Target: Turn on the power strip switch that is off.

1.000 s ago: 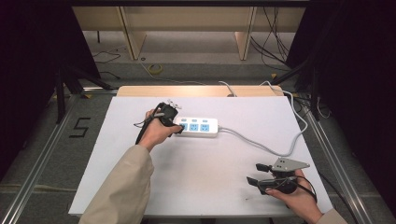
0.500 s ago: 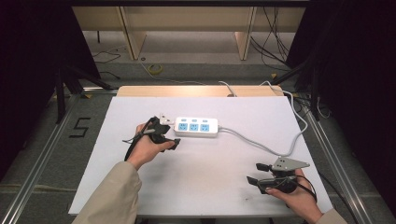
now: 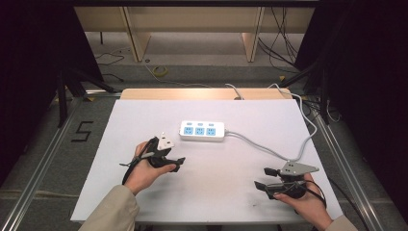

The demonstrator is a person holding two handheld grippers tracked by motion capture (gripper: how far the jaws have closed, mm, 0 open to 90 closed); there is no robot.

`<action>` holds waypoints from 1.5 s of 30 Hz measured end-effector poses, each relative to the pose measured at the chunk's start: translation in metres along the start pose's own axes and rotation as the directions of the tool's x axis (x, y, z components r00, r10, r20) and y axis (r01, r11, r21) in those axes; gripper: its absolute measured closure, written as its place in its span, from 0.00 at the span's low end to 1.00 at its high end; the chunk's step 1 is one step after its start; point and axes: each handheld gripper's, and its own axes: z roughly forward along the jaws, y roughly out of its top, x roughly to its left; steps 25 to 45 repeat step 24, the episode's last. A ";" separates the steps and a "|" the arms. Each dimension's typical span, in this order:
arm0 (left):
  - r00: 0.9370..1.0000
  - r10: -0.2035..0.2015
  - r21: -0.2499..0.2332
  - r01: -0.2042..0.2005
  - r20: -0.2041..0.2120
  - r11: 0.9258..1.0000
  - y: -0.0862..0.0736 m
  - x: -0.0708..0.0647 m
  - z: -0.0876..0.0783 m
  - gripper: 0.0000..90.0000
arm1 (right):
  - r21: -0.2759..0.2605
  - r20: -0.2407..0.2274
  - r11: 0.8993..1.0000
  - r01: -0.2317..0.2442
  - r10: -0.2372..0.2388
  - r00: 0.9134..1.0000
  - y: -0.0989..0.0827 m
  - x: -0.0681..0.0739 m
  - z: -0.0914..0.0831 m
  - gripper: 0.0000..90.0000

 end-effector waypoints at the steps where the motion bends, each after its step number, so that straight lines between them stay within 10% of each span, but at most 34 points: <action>1: 1.000 -0.012 -0.002 0.012 0.003 1.000 -0.003 -0.001 -0.001 0.28 | -0.001 0.000 1.000 0.000 0.000 1.000 0.000 0.000 0.000 0.36; 14: 0.998 -0.062 -0.005 0.061 -0.026 0.998 -0.042 -0.015 -0.015 0.25 | 0.002 -0.002 1.000 0.007 -0.007 1.000 -0.001 0.002 0.001 0.36; 45: 0.997 -0.062 0.008 0.062 -0.055 0.998 -0.045 -0.012 -0.012 0.21 | 0.005 0.006 1.000 0.009 -0.009 1.000 -0.002 0.002 -0.001 0.36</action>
